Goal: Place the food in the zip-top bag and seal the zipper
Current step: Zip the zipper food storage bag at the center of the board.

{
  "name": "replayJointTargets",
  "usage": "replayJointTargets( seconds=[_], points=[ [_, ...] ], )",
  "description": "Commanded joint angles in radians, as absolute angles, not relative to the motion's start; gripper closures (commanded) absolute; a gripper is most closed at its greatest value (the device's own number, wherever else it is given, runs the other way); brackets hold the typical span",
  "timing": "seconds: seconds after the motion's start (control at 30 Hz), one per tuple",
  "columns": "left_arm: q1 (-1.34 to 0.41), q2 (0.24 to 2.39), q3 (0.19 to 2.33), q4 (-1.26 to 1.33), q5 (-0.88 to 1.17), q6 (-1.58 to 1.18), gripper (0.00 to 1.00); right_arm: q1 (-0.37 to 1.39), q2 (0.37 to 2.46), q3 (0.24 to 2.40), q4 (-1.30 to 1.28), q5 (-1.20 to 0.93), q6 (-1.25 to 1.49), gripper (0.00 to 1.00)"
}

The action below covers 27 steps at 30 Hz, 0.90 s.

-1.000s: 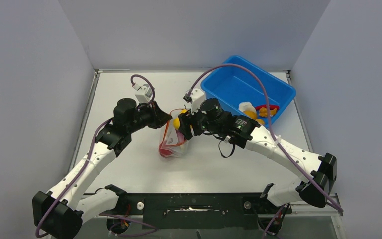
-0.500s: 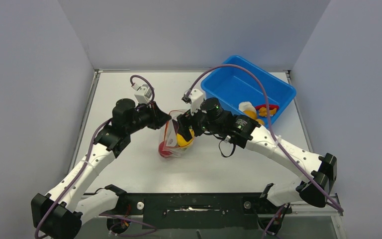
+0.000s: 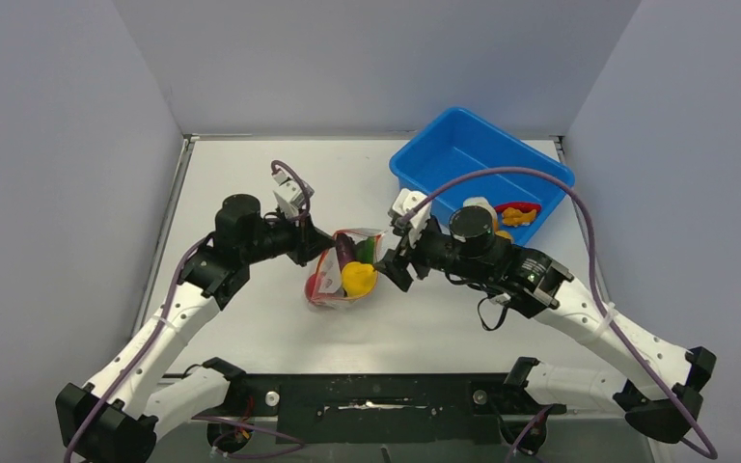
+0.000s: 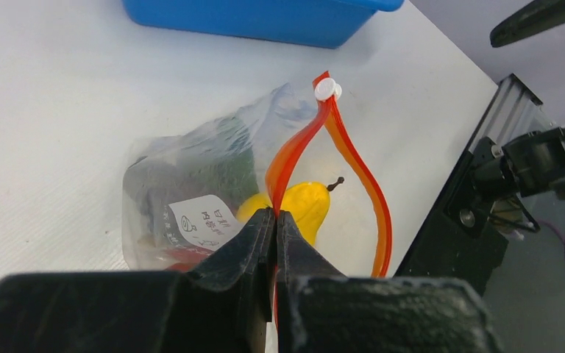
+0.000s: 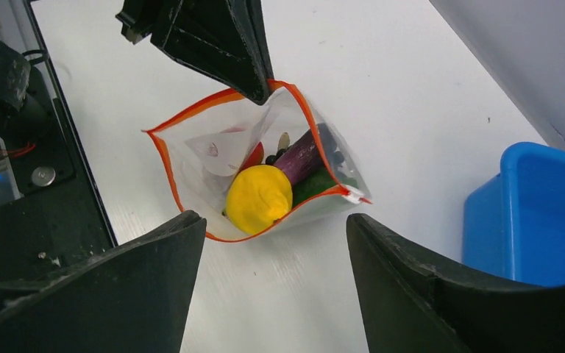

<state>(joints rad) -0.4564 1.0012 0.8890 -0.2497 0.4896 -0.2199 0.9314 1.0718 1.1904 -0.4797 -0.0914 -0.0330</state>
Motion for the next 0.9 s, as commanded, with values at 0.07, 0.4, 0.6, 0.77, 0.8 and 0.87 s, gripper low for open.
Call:
replayJointTargets(
  seconds=[0.07,0.4,0.6,0.77,0.8,0.87],
  points=[
    [-0.453,0.952,0.955,-0.273,0.692,-0.021,1.0,0.94,0.991,1.111,-0.514,-0.148,-0.196,0.33],
    [-0.453,0.944,0.965,-0.253,0.78,0.017,1.0,0.94,0.967,0.953,-0.442,-0.223,-0.31,0.48],
    [-0.453,0.933,0.958,-0.25,0.778,0.009,1.0,0.941,0.945,0.843,-0.306,-0.248,-0.362,0.45],
    [-0.453,0.925,0.942,-0.226,0.756,-0.014,1.0,0.944,0.964,0.796,-0.202,-0.279,-0.373,0.45],
    [-0.452,0.924,0.94,-0.221,0.751,-0.018,1.0,0.945,0.969,0.786,-0.179,-0.273,-0.371,0.45],
    [-0.453,0.921,0.937,-0.214,0.749,-0.02,1.0,0.948,0.98,0.773,-0.138,-0.273,-0.37,0.45]
  ],
)
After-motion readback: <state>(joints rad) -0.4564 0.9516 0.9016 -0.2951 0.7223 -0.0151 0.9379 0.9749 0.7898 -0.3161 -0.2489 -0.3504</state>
